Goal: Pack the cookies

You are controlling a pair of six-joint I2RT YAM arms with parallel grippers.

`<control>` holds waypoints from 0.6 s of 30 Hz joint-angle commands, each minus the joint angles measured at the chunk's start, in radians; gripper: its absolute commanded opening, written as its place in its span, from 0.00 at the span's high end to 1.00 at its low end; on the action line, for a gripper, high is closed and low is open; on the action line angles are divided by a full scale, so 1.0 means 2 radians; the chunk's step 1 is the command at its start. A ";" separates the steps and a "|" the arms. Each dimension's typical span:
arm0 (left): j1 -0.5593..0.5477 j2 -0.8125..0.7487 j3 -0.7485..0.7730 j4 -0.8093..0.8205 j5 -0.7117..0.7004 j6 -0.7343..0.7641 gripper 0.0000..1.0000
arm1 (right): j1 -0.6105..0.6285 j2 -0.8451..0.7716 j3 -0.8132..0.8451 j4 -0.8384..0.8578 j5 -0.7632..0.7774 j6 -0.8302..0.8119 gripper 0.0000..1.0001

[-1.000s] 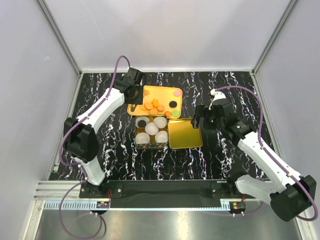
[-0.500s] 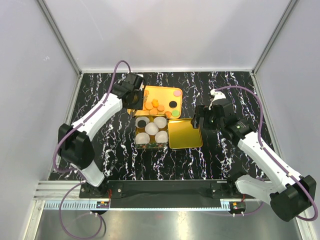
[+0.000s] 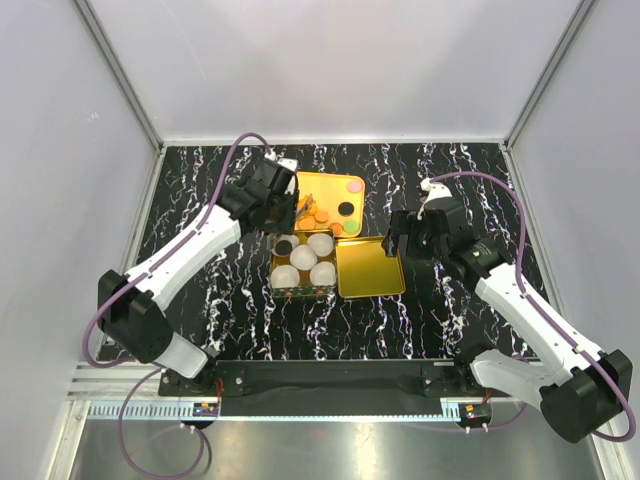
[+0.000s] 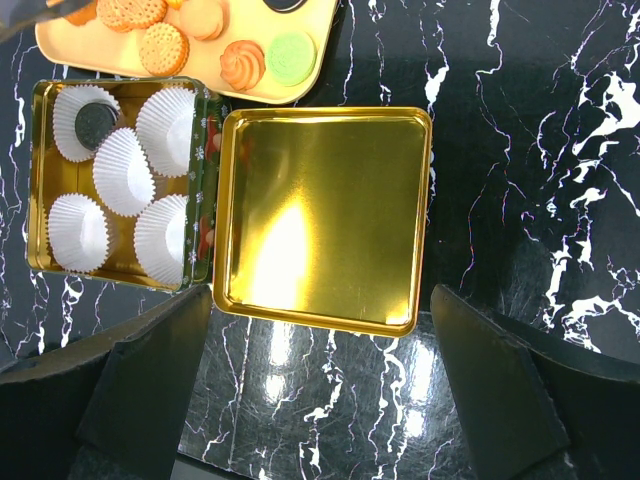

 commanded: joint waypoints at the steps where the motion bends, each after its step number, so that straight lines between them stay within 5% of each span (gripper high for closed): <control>1: -0.019 -0.035 -0.011 0.016 0.012 -0.014 0.60 | -0.002 0.001 0.004 0.013 0.009 -0.006 0.00; 18: -0.074 -0.076 -0.070 0.018 0.018 -0.040 0.60 | -0.002 0.003 0.001 0.014 0.010 -0.005 0.00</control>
